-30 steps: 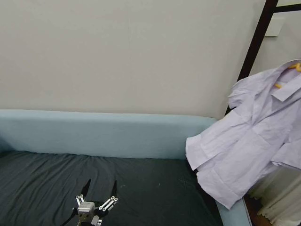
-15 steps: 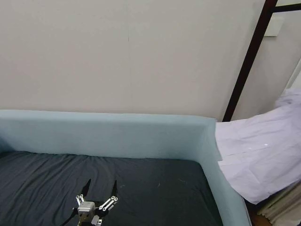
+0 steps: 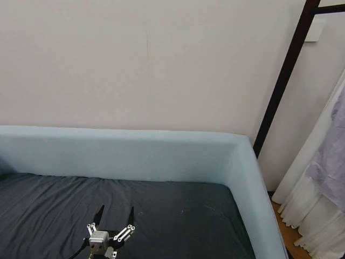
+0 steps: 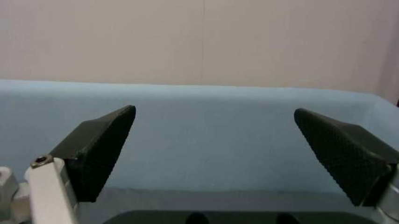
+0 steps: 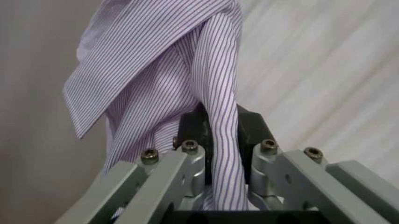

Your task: Pick up the clothes from the sofa and hang them on the clothes hanger.

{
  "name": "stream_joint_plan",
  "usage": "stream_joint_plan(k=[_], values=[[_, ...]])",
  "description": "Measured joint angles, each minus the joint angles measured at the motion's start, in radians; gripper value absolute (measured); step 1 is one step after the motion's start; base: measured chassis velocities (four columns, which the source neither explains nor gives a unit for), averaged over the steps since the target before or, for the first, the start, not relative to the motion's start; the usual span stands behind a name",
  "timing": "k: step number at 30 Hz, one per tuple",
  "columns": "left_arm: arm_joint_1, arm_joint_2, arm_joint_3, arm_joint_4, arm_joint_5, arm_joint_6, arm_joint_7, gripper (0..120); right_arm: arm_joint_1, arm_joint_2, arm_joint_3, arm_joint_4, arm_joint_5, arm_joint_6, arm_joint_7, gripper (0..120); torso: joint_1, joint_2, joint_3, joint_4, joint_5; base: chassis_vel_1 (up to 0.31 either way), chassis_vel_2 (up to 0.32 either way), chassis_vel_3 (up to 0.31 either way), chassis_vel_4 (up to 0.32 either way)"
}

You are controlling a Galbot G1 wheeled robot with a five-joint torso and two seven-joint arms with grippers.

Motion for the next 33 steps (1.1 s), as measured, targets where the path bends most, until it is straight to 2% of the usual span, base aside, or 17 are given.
stream_joint_plan(k=[1, 2, 3, 4, 5, 6, 7, 10, 14, 16, 17, 21, 23, 27, 30, 33], values=[[0.0, 0.0, 0.0, 0.0, 0.0, 0.0, 0.0, 100, 0.086, 0.04, -0.101, -0.018, -0.011, -0.001, 0.006, 8, 0.0, 0.0, 0.0, 0.0001, 0.002, 0.0, 0.0, 0.0, 0.0], [0.0, 0.0, 0.0, 0.0, 0.0, 0.0, 0.0, 100, 0.086, 0.04, -0.101, -0.018, -0.011, -0.001, 0.006, 8, 0.0, 0.0, 0.0, 0.0001, 0.002, 0.0, 0.0, 0.0, 0.0], [0.0, 0.0, 0.0, 0.0, 0.0, 0.0, 0.0, 100, 0.158, 0.069, -0.166, -0.038, -0.015, -0.001, 0.012, 8, 0.0, 0.0, 0.001, 0.0006, 0.0033, 0.0, 0.0, 0.0, 0.0], [0.0, 0.0, 0.0, 0.0, 0.0, 0.0, 0.0, 100, 0.256, 0.11, -0.238, -0.068, -0.019, 0.001, 0.024, 8, 0.0, 0.0, 0.001, 0.0011, 0.0031, 0.0, 0.0, 0.0, 0.0], [0.0, 0.0, 0.0, 0.0, 0.0, 0.0, 0.0, 100, 0.319, 0.139, -0.283, -0.087, -0.025, 0.002, 0.035, 8, 0.0, 0.0, 0.0, 0.0012, 0.0011, 0.0, 0.0, 0.0, 0.0], [0.0, 0.0, 0.0, 0.0, 0.0, 0.0, 0.0, 100, 0.373, 0.164, -0.32, -0.102, -0.029, 0.002, 0.046, 8, 0.0, 0.0, 0.0, 0.0016, -0.0006, 0.0, 0.0, 0.0, 0.0], [0.0, 0.0, 0.0, 0.0, 0.0, 0.0, 0.0, 100, 0.373, 0.164, -0.32, -0.102, -0.029, 0.002, 0.046, 8, 0.0, 0.0, 0.0, 0.0016, -0.0006, 0.0, 0.0, 0.0, 0.0], [0.0, 0.0, 0.0, 0.0, 0.0, 0.0, -0.001, 100, 0.498, 0.214, -0.395, -0.129, -0.039, -0.01, 0.079, 8, 0.0, 0.0, 0.001, 0.0019, 0.0018, 0.0, 0.0, 0.0, 0.0], [0.0, 0.0, 0.0, 0.0, 0.0, 0.0, -0.001, 100, 0.563, 0.221, -0.423, -0.129, -0.056, -0.022, 0.094, 8, 0.0, 0.0, 0.0, 0.0006, 0.0002, 0.0, 0.0, 0.0, 0.0], [0.0, 0.0, 0.0, 0.0, 0.0, 0.0, -0.001, 100, 0.586, 0.208, -0.441, -0.111, -0.114, -0.021, 0.09, 8, 0.0, 0.0, 0.0, 0.0004, 0.0004, 0.0, 0.0, 0.0, 0.0], [0.0, 0.0, 0.0, 0.0, 0.0, 0.0, -0.001, 100, 0.592, 0.191, -0.454, -0.089, -0.189, -0.016, 0.078, 8, 0.0, 0.0, 0.0, 0.0, 0.0017, 0.0, 0.0, 0.0, 0.0], [0.0, 0.0, 0.0, 0.0, 0.0, 0.0, 0.0, 100, 0.628, 0.182, -0.486, -0.072, -0.276, -0.025, 0.072, 8, 0.0, 0.0, 0.0, 0.0001, 0.0015, 0.0, 0.0, 0.0, 0.0], [0.0, 0.0, 0.0, 0.0, 0.0, 0.0, 0.0, 100, 0.683, 0.181, -0.535, -0.072, -0.304, -0.027, 0.067, 8, 0.0, 0.0, 0.0, 0.0008, 0.0014, 0.0, 0.0, 0.0, 0.0], [0.0, 0.0, 0.0, 0.0, 0.0, 0.0, 0.0, 100, 0.77, 0.196, -0.609, -0.08, -0.306, -0.039, 0.07, 8, 0.0, 0.0, 0.0, 0.0007, 0.0012, 0.0, 0.0, 0.0, 0.0], [0.0, 0.0, 0.0, 0.0, 0.0, 0.0, 0.0, 100, 0.838, 0.219, -0.674, -0.085, -0.248, -0.078, 0.095, 8, 0.0, 0.0, 0.0, 0.0007, 0.001, 0.0, 0.0, 0.0, 0.0], [0.0, 0.0, 0.0, 0.0, 0.0, 0.0, 0.0, 100, 0.914, 0.258, -0.732, -0.088, -0.106, -0.183, 0.158, 8, 0.0, 0.0, 0.0, 0.0012, 0.0008, 0.0, 0.0, 0.0, 0.0]])
